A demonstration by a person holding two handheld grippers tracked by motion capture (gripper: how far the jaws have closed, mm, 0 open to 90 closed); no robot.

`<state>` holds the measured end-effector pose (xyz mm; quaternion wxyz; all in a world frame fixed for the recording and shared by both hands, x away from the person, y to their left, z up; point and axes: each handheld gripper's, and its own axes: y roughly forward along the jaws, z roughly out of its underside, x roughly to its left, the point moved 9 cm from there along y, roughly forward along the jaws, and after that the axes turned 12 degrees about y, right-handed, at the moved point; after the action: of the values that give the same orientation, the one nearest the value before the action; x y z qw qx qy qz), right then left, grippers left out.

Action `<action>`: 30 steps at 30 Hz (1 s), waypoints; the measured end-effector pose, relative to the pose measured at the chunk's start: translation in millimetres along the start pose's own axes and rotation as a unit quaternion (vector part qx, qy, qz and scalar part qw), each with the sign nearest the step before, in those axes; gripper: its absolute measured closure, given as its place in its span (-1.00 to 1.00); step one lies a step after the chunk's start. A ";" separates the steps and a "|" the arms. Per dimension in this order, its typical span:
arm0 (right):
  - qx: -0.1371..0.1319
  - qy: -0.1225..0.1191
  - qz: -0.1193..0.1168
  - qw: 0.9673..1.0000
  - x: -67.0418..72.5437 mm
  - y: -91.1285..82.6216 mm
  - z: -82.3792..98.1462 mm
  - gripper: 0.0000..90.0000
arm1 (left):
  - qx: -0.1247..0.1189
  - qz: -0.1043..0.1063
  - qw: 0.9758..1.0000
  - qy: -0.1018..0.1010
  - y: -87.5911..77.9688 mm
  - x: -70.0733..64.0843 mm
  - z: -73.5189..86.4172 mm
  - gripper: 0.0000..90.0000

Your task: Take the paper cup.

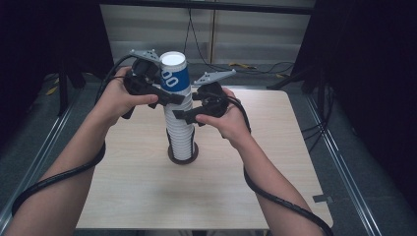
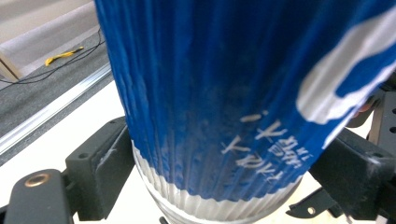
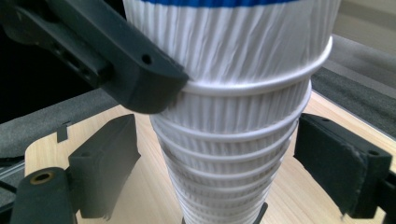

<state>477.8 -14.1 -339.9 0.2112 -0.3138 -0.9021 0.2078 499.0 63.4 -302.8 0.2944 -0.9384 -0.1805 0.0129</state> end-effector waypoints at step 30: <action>-0.026 0.009 0.014 1.000 1.4 5.3 -9.2 -0.70 | -0.001 -0.005 1.000 -0.004 0.6 -1.1 -0.9 -0.68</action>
<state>484.0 -7.2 -334.6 0.2083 -0.3339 -0.9006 0.1847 498.2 62.1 -302.5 0.2927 -0.9377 -0.1866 0.0149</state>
